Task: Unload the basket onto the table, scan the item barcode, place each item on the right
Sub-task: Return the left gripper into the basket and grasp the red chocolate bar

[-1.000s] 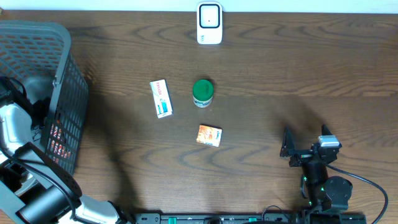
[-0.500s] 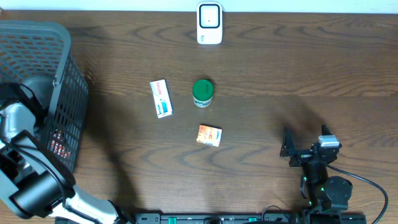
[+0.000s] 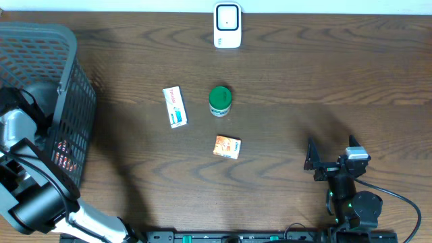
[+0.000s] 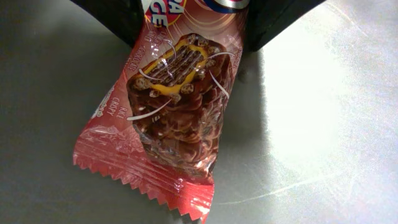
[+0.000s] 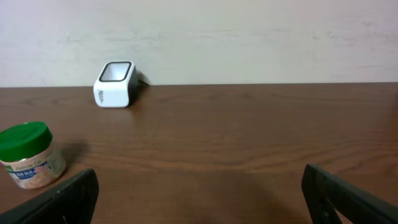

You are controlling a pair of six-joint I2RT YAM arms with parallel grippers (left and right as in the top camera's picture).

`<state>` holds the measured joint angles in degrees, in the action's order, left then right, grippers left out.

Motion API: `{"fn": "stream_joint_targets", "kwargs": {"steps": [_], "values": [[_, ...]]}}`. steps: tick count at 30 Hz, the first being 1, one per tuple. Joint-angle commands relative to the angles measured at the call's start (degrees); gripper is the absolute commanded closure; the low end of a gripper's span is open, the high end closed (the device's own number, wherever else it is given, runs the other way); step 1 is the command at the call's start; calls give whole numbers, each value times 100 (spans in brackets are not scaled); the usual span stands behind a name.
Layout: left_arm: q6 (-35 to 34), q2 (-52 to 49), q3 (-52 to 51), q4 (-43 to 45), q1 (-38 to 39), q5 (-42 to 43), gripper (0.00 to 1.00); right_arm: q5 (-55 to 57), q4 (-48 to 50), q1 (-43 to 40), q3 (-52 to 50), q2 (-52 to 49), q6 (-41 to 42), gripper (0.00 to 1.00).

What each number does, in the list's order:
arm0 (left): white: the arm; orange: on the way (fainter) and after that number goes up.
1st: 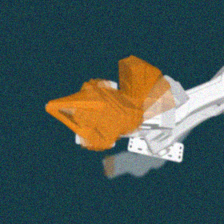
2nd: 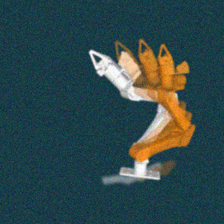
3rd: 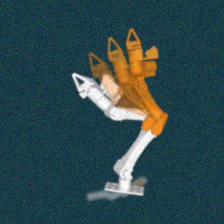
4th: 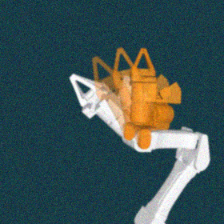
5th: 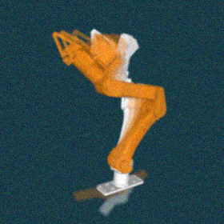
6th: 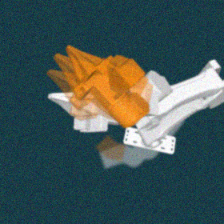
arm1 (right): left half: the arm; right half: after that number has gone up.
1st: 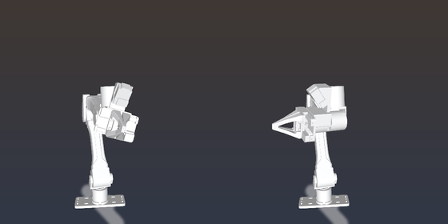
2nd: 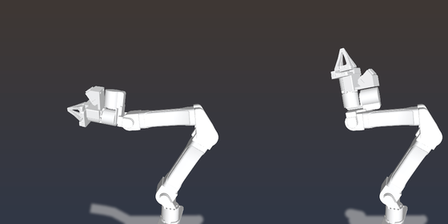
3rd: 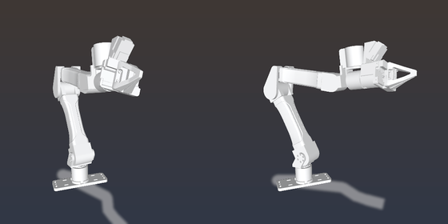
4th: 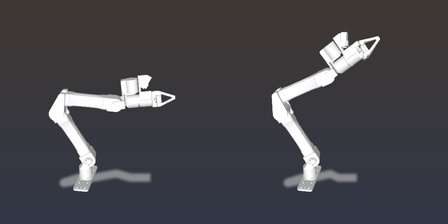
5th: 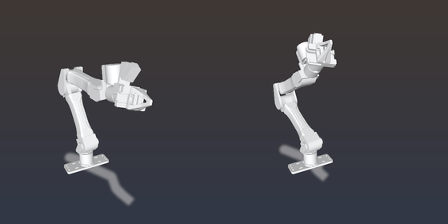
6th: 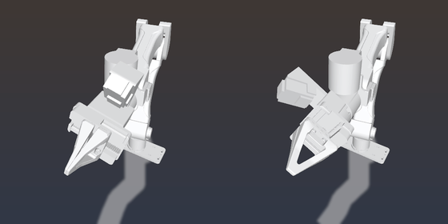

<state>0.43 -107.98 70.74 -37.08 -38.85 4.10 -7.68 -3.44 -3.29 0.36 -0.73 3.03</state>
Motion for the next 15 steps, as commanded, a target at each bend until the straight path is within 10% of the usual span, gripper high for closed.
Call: {"fn": "stream_joint_targets", "kwargs": {"steps": [1,15], "values": [[44,-361,-184,-227,20,57,54,13,-24,39,-7,17,76,1],[33,1827,243,-525,20,39,68,13,-22,39,-7,17,76,1]]}}
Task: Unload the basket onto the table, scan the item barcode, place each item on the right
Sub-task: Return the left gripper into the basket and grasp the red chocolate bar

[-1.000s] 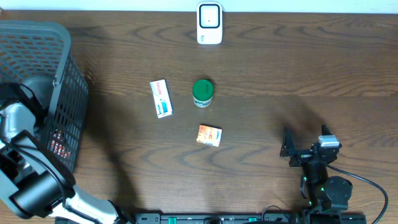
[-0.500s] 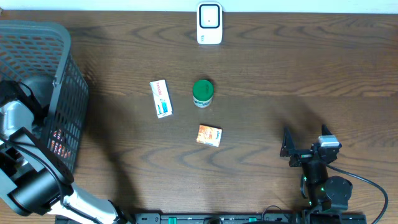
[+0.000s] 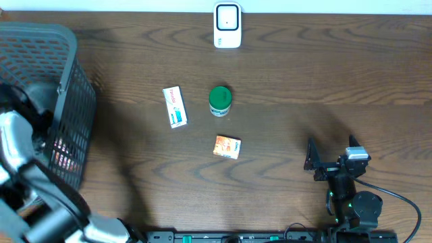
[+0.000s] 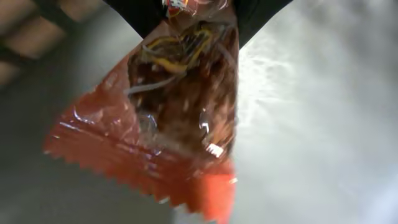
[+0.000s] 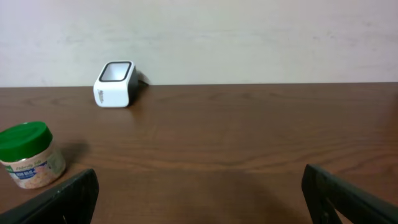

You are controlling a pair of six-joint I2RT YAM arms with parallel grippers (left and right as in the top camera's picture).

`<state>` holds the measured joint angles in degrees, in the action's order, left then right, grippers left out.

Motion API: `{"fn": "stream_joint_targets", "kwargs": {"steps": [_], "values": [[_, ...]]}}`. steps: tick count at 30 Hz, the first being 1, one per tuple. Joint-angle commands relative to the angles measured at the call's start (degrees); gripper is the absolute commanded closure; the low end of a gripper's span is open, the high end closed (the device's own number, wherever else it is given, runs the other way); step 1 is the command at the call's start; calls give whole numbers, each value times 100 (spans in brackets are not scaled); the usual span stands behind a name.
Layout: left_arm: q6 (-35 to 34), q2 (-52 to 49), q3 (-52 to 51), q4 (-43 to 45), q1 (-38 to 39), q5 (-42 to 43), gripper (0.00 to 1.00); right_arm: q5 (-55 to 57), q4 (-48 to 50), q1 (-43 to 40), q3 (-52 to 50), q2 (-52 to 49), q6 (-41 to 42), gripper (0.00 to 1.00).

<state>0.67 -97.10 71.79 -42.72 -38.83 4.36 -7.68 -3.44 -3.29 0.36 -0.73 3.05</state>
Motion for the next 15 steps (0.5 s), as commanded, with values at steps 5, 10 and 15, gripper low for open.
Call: {"fn": "stream_joint_targets", "kwargs": {"steps": [5,10,15], "values": [[-380,1937,249,179,17,15,69,13,-22,39,-7,17,76,1],[-927,3338,337,431,17,262,71,13,-22,39,-7,17,74,1],[-1298,4686,334,540,20,2164,70,13,-22,39,-7,15,74,1]]}}
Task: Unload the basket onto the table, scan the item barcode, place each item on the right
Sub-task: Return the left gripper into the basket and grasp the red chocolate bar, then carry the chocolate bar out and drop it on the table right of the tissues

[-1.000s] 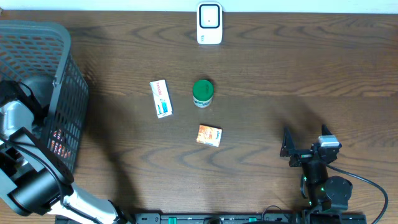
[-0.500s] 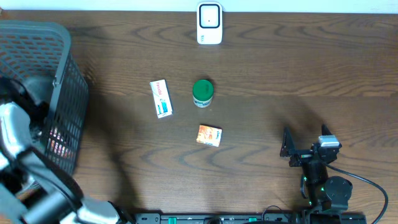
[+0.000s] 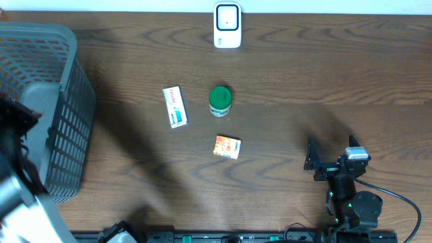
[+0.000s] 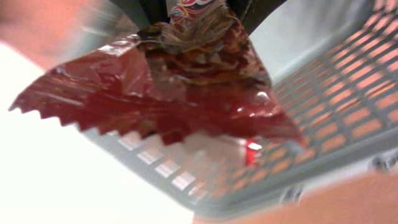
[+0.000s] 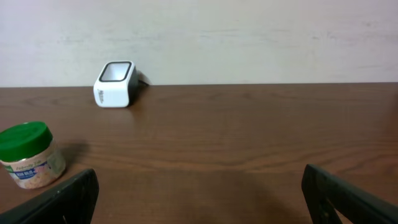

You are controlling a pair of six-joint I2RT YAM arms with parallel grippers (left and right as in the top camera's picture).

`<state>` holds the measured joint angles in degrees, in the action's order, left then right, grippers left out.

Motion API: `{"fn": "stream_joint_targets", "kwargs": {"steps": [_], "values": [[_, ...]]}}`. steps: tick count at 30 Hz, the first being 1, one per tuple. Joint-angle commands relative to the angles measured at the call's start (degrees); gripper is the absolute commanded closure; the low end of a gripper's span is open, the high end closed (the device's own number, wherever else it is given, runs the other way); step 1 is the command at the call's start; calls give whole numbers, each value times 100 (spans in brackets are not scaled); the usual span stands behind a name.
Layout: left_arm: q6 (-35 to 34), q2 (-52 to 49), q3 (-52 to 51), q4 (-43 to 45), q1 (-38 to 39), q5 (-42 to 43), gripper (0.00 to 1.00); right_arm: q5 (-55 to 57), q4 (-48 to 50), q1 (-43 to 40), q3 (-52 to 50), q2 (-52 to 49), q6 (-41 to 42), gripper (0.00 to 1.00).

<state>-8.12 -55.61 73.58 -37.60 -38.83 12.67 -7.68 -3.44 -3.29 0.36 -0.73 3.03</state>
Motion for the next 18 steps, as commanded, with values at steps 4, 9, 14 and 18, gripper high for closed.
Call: {"fn": "stream_joint_targets", "kwargs": {"steps": [4,9,14,18], "values": [[-883,1287,155,39,59,3150,70,13,-22,39,-7,13,76,1],[-1060,1609,153,-557,452,4264,70,13,-22,39,-7,13,76,1],[-704,1604,-85,-1320,1003,4262,70,13,-24,39,-7,13,76,1],[-654,1602,-496,-1368,1534,4203,70,13,-24,39,-7,13,76,1]]}}
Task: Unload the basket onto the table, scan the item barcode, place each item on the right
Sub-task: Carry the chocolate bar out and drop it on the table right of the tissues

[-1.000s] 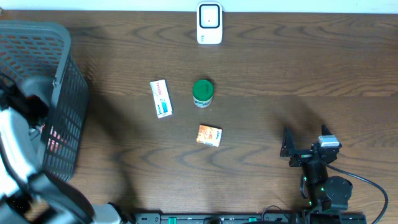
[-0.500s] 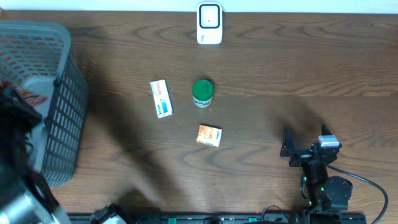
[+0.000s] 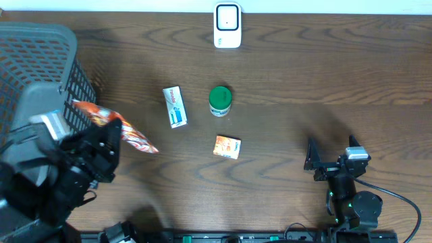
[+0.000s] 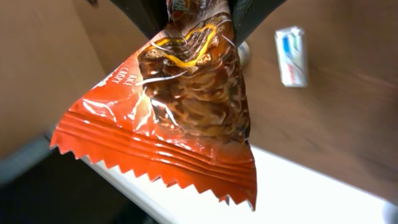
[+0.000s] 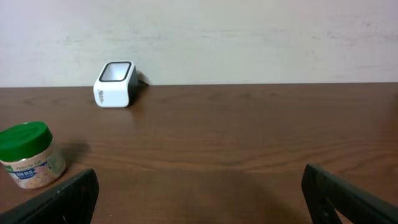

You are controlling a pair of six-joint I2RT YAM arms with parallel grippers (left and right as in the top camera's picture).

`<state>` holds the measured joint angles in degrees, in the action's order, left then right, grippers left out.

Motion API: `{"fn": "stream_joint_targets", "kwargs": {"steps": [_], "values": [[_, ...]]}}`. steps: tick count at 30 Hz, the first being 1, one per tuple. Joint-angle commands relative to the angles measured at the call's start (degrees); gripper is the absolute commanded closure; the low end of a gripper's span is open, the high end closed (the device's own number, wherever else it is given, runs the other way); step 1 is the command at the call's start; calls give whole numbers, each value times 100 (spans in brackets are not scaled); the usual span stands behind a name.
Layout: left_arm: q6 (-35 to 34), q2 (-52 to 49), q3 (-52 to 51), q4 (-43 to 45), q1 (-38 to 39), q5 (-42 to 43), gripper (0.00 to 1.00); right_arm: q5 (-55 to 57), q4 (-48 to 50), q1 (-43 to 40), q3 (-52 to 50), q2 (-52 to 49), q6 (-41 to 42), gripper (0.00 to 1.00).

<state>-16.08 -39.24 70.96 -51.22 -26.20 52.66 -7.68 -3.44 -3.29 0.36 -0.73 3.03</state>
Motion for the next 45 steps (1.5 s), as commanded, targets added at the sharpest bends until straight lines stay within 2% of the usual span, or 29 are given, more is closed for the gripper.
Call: {"fn": "stream_joint_targets", "kwargs": {"steps": [1,6,13,20,26,31,33,39,45], "values": [[142,-39,-343,7,396,136,70,13,-22,39,-7,13,76,1],[138,-144,-962,74,1073,-402,71,13,-22,39,-7,13,76,1],[44,-599,-1639,431,2345,-1635,76,13,-22,39,-7,13,76,1],[-575,-1676,-1762,1051,4301,-3403,79,13,-24,39,-7,13,76,1],[-693,-2889,-1762,2299,5901,-3862,79,13,-24,39,-7,13,79,1],[-695,-4013,-1762,3268,6472,-3807,79,13,-24,39,-7,13,76,1],[-664,-4413,-1762,3611,6575,-3521,79,13,-22,39,-7,13,76,1],[-476,-5346,-1762,4898,6666,-1779,79,13,-22,39,-7,13,76,1],[-247,-5702,-1762,6422,6662,103,79,13,-22,39,-7,13,79,1]]}}
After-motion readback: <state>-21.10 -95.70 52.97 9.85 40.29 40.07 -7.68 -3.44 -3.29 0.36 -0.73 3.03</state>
